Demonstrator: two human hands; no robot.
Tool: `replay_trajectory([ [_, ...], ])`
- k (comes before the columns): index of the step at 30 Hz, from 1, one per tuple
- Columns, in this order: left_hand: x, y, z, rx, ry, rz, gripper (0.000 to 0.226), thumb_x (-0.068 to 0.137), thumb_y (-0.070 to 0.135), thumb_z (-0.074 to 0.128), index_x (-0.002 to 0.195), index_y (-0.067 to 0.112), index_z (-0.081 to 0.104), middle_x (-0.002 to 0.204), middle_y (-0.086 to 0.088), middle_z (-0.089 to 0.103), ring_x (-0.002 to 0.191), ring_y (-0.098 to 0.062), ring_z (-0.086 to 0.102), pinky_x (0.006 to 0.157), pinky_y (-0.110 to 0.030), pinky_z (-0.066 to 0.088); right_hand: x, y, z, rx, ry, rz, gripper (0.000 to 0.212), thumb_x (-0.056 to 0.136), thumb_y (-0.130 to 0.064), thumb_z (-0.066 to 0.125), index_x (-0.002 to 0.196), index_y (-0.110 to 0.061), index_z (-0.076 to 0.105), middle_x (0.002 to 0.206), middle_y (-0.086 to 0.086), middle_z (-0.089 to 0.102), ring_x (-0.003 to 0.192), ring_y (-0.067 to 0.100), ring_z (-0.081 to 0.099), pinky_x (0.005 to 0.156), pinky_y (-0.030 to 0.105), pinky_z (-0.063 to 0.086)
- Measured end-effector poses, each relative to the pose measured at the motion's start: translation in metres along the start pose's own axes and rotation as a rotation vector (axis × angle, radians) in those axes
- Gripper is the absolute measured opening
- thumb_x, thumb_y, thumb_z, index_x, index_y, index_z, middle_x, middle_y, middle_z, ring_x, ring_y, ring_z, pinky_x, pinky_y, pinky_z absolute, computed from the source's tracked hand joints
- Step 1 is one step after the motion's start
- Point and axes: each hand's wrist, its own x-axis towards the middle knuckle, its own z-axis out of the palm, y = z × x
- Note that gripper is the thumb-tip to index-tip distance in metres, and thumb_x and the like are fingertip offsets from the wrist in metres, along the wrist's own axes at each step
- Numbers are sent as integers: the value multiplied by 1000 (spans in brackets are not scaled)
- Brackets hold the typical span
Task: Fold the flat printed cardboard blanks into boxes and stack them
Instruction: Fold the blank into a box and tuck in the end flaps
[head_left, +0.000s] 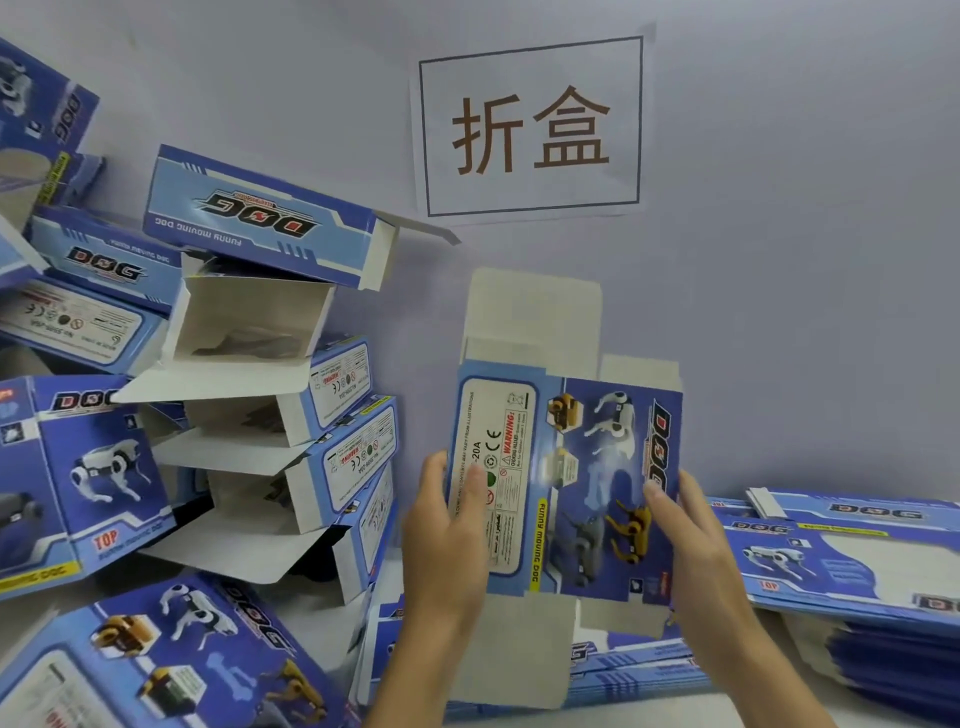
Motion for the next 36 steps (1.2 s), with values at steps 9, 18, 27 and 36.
replay_trajectory([
  [9, -11, 4, 9, -55, -200, -27, 52, 81, 65, 64, 123, 37, 53, 111, 26, 67, 105, 4, 64, 81, -13, 54, -3, -1, 13, 75, -127, 11, 38, 87, -37, 66, 122, -29, 55, 116, 3, 71, 103, 26, 71, 71, 38, 61],
  [18, -10, 8, 13, -162, -225, -42, 44, 80, 34, 80, 118, 27, 59, 104, 16, 73, 97, -5, 70, 72, -16, 56, 1, -7, 15, 98, -147, 11, 44, 86, -46, 59, 129, -35, 56, 122, 4, 70, 107, 30, 70, 79, 46, 61],
  [27, -10, -1, 4, -310, -356, -360, 38, 75, 51, 77, 110, 38, 73, 119, 5, 73, 111, -18, 69, 100, -47, 51, 1, -13, 2, -60, -163, 31, 70, 76, -52, 69, 140, -41, 44, 119, -1, 71, 102, 26, 72, 71, 43, 62],
  [36, -3, -1, 2, -236, -300, -326, 80, 70, 68, 74, 137, 31, 54, 124, 12, 69, 113, -6, 65, 97, -32, 53, -5, -10, 14, -28, -171, 73, 70, 70, -49, 70, 136, -35, 50, 113, -2, 74, 98, 25, 73, 64, 36, 61],
])
